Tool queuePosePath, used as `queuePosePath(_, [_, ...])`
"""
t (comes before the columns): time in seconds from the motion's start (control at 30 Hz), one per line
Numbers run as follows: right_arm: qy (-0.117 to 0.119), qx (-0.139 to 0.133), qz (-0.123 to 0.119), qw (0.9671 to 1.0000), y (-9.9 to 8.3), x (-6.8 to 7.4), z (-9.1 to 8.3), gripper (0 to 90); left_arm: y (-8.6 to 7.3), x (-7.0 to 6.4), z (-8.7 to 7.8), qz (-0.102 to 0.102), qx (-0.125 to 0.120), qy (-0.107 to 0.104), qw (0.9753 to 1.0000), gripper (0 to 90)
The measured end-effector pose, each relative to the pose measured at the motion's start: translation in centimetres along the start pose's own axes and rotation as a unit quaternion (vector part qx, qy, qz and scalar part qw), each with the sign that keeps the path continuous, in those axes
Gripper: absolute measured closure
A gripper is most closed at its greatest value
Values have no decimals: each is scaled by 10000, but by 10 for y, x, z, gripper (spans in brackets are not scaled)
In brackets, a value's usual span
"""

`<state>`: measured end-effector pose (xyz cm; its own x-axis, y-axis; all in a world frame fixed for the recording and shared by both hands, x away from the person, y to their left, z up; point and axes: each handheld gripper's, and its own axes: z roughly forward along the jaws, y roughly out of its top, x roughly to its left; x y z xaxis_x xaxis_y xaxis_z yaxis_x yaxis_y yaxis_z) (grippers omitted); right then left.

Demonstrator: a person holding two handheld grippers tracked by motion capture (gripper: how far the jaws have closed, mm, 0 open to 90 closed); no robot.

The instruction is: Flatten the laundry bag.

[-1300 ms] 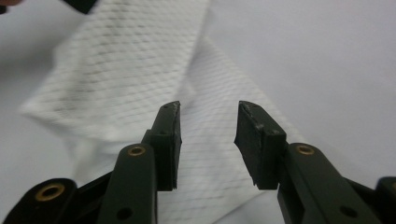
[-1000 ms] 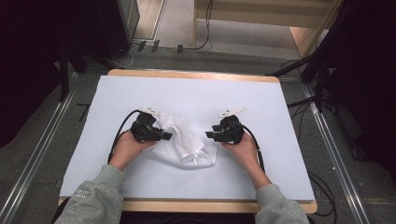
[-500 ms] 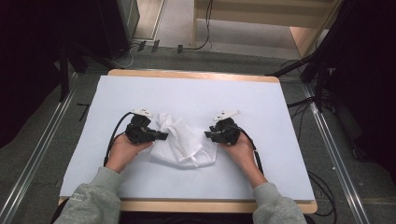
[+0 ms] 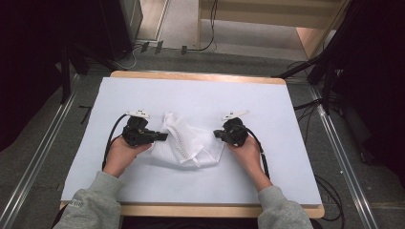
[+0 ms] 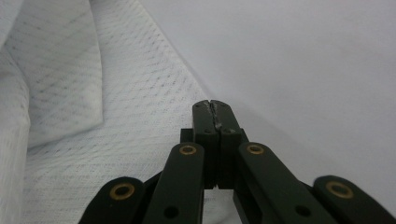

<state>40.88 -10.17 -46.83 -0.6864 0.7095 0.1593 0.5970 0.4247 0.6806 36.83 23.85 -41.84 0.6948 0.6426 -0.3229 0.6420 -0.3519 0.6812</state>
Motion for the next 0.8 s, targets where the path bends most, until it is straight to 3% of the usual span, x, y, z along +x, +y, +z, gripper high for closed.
queuePosePath(0.43, [-173, -229, 361, 9989, -3, -26, -20, 900, -2, 2, -20, 9, -337, 285, 9990, 899])
queuePosePath(0.57, [-229, -239, 422, 9986, -5, -29, -27, 900, -4, -1, -21, 47, -338, 304, 9990, 898])
queuePosePath(0.8, [-310, -178, 505, 9981, -11, -35, -34, 900, -16, -8, -16, -5, -245, 150, 9996, 892])
